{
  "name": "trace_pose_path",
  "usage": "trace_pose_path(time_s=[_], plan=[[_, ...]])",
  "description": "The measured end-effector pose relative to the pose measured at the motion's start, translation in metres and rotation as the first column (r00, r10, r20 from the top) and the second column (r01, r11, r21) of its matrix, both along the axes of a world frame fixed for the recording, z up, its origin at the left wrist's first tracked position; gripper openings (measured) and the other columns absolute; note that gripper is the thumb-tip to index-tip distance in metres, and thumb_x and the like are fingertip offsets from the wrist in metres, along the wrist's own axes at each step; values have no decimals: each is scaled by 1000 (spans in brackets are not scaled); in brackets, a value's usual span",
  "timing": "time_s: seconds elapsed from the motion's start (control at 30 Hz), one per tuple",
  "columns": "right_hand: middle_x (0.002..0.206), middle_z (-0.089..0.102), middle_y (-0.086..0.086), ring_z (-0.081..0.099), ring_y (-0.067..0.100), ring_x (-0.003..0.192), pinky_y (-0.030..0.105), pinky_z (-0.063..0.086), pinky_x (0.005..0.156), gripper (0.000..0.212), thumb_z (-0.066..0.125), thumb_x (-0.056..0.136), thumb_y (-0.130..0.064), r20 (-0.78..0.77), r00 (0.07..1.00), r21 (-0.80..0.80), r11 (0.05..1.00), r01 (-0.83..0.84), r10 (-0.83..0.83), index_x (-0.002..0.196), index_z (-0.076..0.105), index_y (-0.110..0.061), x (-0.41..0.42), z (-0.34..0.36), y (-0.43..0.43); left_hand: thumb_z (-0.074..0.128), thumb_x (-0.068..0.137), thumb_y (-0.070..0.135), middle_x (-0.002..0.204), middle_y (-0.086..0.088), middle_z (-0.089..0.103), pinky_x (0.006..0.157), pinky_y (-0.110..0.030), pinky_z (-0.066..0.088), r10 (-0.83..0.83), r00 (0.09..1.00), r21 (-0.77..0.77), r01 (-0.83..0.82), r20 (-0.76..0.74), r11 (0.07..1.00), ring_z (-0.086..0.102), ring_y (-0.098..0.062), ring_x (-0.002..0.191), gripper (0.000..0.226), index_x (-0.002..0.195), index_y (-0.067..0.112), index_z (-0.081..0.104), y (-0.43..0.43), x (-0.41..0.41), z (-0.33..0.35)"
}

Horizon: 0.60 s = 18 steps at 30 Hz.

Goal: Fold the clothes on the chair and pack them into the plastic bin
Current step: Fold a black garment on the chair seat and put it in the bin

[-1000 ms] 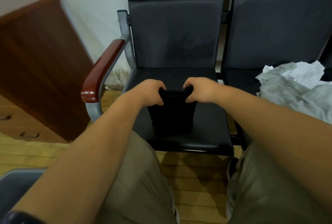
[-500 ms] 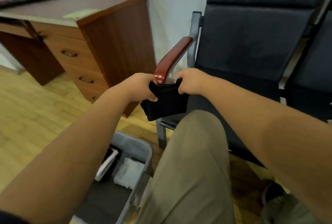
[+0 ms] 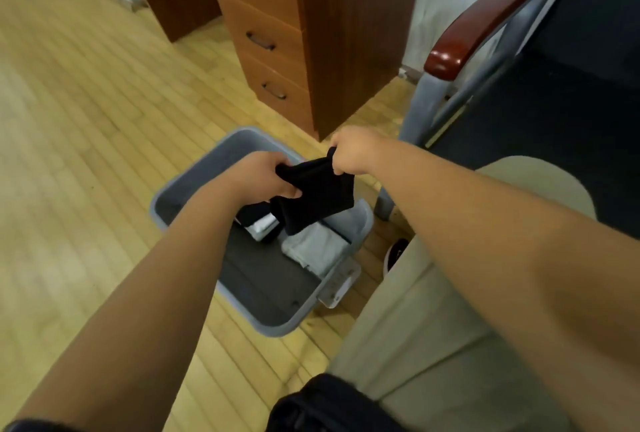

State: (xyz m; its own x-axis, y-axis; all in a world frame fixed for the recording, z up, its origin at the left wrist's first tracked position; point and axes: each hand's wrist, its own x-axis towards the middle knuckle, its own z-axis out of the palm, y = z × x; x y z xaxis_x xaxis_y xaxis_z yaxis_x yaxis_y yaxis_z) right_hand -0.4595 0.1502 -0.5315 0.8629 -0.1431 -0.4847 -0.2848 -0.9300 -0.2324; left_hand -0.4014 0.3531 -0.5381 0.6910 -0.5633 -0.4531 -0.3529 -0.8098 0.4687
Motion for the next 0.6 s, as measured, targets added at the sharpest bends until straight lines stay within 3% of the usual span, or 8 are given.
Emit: trace_pose_path(time_s=[0.1, 0.2, 0.27, 0.3, 0.37, 0.43, 0.5, 0.6], plan=[[97, 65, 8, 59, 26, 83, 34, 42, 61, 25, 65, 97, -12, -50, 999, 7, 1000, 11, -11, 119, 74, -6, 7, -36, 10, 84, 86, 28, 94, 0, 73, 77, -39, 61, 83, 991, -36, -87, -102, 996, 72, -20, 88, 22, 99, 20, 68, 16, -8, -38], [100, 68, 8, 64, 26, 86, 32, 45, 61, 22, 67, 96, -12, -102, 995, -5, 1000, -14, 13, 116, 75, -8, 16, -57, 18, 85, 87, 23, 100, -2, 74, 68, -30, 60, 177, 952, -58, -197, -251, 979, 74, -19, 89, 25, 107, 19, 70, 25, -14, -72], [91, 64, 9, 61, 26, 78, 31, 44, 59, 12, 67, 94, -10, -112, 994, -1, 1000, 11, -11, 104, 73, -7, 23, -66, 20, 86, 88, 27, 109, -3, 72, 73, -31, 63, 247, 910, -71, -286, -332, 956, 74, -18, 94, 38, 119, 17, 66, 27, -13, -93], [84, 60, 9, 56, 25, 71, 30, 41, 56, 5, 65, 95, -10, -95, 995, -7, 1000, 18, -19, 93, 68, -6, 26, -70, 20, 85, 88, 32, 115, 0, 67, 76, -34, 63, 290, 897, -60, -328, -334, 943, 71, -19, 97, 51, 129, 16, 59, 27, -12, -102], [78, 55, 9, 53, 25, 68, 30, 38, 53, 23, 66, 97, -14, -78, 996, -10, 999, 33, -34, 77, 55, -10, 34, -77, 18, 78, 92, 42, 126, -2, 57, 76, -35, 54, 361, 912, 17, -365, -198, 931, 63, -23, 102, 68, 142, 13, 42, 26, -9, -117], [78, 56, 9, 55, 27, 70, 31, 39, 55, 32, 69, 98, -23, -93, 995, 11, 999, 45, -44, 74, 50, -12, 37, -81, 15, 71, 97, 41, 131, -13, 56, 63, -31, 43, 381, 922, 45, -378, -75, 925, 60, -26, 97, 56, 132, 11, 40, 22, -6, -128], [82, 61, 8, 57, 25, 70, 32, 47, 62, 33, 68, 101, -28, -177, 983, 81, 995, 62, -47, 76, 53, -13, 36, -78, 13, 67, 100, 37, 131, -12, 56, 57, -28, 38, 365, 927, 55, -362, -81, 931, 56, -17, 85, 46, 129, 12, 41, 17, -4, -134], [107, 72, 3, 71, 22, 92, 41, 59, 91, 21, 62, 106, -31, -354, 934, 156, 982, 107, -45, 103, 63, -11, 32, -78, 10, 63, 103, 35, 117, -2, 64, 64, -22, 40, 241, 955, 88, -228, -172, 970, 63, -13, 88, 56, 152, 13, 46, 11, -4, -135]])
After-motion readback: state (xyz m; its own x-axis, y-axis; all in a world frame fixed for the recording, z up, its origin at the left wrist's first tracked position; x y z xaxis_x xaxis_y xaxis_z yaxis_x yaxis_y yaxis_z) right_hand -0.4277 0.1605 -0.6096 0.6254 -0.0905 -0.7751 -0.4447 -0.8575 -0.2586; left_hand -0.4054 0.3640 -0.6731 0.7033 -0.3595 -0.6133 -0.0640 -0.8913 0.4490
